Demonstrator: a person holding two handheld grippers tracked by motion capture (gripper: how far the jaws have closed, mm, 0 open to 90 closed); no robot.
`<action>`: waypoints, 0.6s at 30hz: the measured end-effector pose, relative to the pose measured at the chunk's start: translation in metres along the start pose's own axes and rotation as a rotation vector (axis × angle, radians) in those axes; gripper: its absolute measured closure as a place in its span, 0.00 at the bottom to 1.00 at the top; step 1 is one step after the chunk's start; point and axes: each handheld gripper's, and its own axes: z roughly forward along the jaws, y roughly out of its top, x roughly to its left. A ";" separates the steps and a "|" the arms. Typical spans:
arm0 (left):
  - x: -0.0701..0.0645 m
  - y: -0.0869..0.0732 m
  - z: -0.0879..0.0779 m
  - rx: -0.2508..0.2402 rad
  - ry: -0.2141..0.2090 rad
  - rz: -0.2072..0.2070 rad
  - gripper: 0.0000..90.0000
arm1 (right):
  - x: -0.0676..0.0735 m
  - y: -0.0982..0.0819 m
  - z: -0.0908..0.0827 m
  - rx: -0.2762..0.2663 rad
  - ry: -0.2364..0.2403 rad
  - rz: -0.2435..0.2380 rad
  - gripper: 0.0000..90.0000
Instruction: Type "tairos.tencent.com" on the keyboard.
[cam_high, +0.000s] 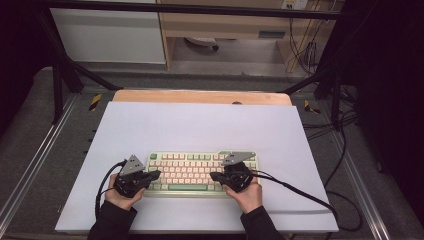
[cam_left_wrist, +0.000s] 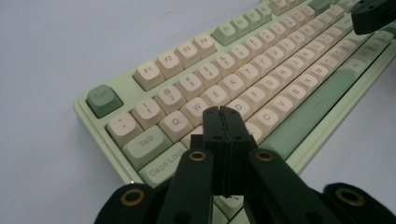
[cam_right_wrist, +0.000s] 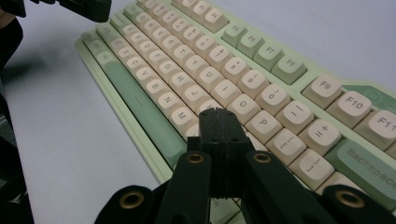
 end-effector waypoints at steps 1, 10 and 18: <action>-0.001 0.001 0.001 0.001 -0.002 0.002 1.00 | -0.001 -0.001 -0.001 -0.001 -0.002 -0.001 1.00; -0.008 0.005 0.006 0.007 -0.018 0.015 1.00 | -0.005 -0.007 -0.008 -0.005 -0.010 0.008 1.00; -0.017 0.007 0.014 0.020 -0.034 0.031 1.00 | -0.008 -0.014 -0.017 -0.013 -0.019 0.012 1.00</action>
